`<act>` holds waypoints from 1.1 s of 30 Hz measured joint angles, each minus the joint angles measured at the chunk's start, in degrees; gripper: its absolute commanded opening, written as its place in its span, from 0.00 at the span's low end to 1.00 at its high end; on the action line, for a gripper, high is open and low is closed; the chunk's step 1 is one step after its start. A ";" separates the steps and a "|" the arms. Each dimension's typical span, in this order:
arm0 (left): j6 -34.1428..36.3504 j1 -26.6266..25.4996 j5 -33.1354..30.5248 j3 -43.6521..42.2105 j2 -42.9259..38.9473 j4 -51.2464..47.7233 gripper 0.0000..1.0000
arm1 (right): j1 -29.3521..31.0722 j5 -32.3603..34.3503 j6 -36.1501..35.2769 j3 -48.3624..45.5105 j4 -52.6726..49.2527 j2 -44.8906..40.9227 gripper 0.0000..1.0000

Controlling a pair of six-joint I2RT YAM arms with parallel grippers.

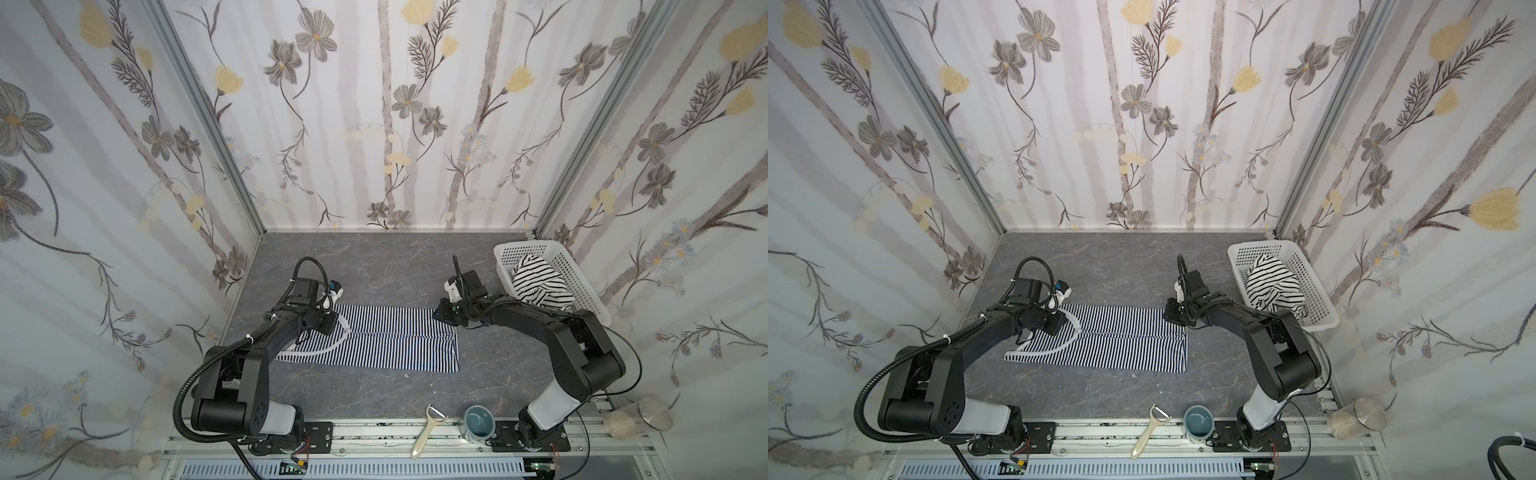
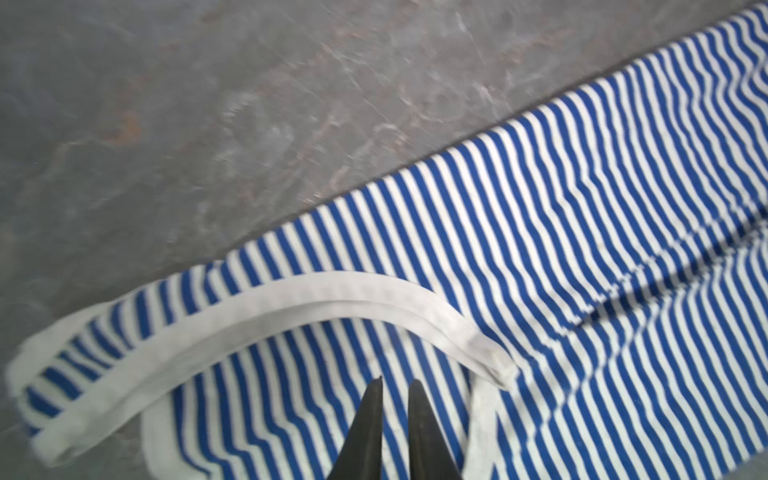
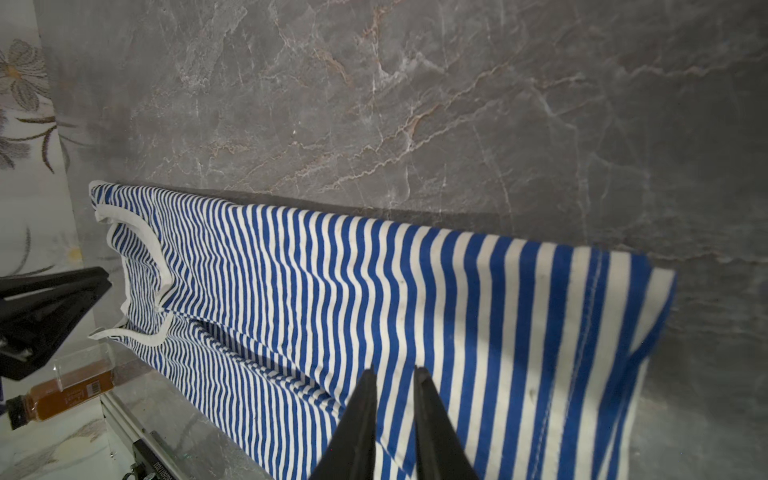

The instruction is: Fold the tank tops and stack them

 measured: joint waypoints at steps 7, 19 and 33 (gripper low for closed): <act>2.43 -4.02 -0.09 -2.71 -0.37 -4.33 0.16 | -0.07 4.37 -1.05 4.20 -3.04 4.37 0.21; 3.80 -6.71 -4.68 2.32 8.13 -4.13 0.18 | -0.13 8.35 -1.66 2.14 -4.09 4.92 0.21; 3.89 -8.72 -17.38 40.57 38.27 -3.61 0.23 | 1.90 10.95 -1.57 -5.07 -0.94 -0.37 0.21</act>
